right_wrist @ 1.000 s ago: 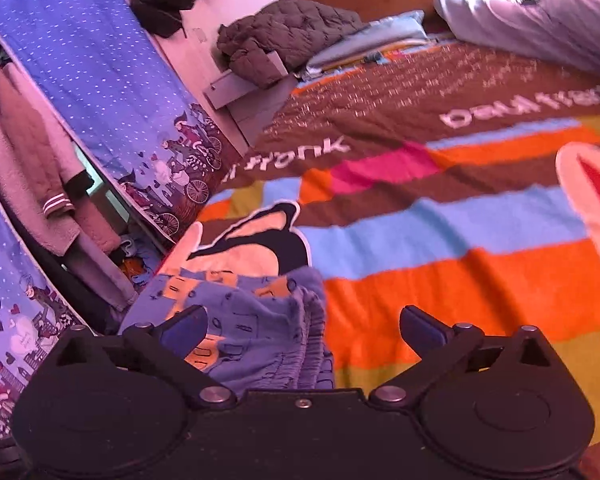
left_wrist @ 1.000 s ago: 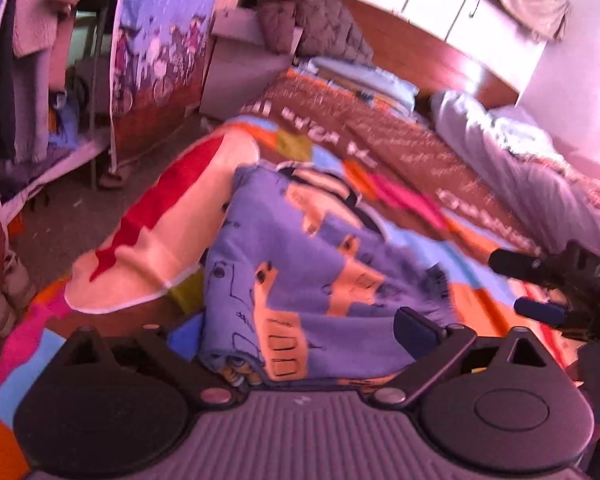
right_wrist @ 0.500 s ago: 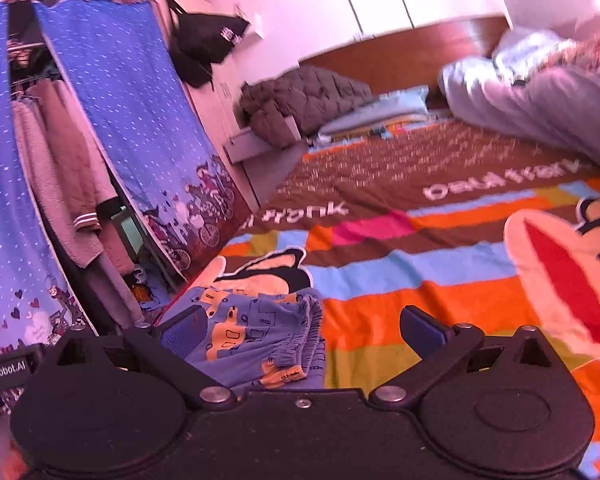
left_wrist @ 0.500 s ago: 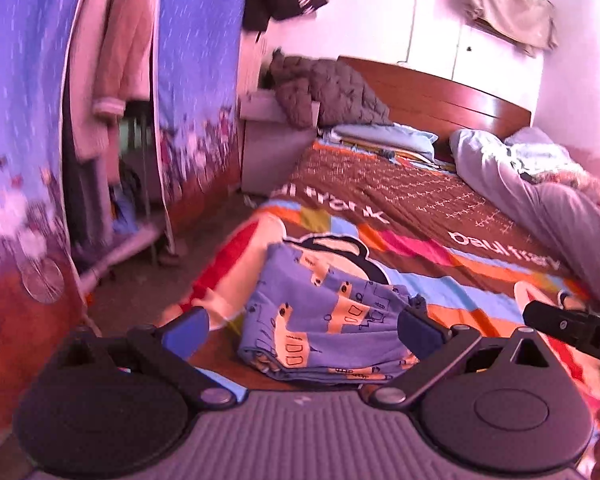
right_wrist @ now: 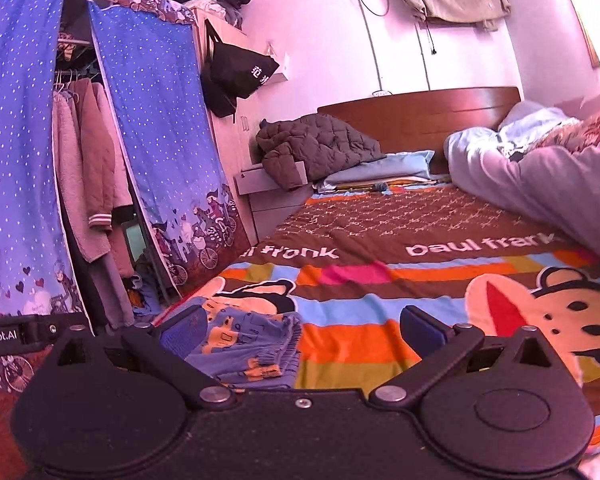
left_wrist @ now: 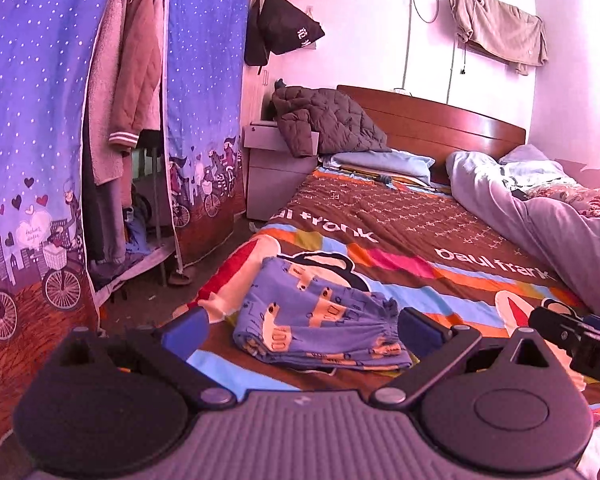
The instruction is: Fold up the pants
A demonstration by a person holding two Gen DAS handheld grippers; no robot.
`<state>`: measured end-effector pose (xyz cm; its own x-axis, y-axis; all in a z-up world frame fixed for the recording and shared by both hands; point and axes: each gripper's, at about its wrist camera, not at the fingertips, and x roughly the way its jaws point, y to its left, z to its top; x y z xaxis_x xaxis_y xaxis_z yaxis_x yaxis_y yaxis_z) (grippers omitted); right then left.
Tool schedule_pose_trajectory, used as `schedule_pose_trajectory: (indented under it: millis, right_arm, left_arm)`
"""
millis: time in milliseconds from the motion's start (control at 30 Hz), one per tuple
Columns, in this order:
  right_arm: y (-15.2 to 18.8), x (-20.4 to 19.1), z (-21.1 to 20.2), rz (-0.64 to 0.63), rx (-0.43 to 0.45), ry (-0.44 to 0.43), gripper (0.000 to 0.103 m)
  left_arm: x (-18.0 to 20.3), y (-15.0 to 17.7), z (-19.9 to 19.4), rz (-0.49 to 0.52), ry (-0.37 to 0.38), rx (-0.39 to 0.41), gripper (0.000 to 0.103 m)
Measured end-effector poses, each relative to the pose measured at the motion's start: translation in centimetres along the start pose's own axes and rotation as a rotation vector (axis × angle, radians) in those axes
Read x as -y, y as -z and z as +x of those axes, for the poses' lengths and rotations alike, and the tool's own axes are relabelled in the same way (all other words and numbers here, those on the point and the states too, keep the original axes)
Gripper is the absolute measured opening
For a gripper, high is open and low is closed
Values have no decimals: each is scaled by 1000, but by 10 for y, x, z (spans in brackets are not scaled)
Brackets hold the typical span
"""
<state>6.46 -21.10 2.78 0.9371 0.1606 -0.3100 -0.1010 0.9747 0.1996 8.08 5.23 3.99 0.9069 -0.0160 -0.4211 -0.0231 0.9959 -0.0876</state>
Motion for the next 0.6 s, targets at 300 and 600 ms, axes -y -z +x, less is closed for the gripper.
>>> schedule_pose_trajectory:
  millis: [300, 600]
  right_arm:
    - [18, 1, -20, -30, -1, 5, 102]
    - [36, -12, -34, -92, 33, -9, 102]
  left_arm:
    - [3, 12, -19, 30, -18, 14, 103]
    - [7, 27, -30, 76, -48, 51, 103]
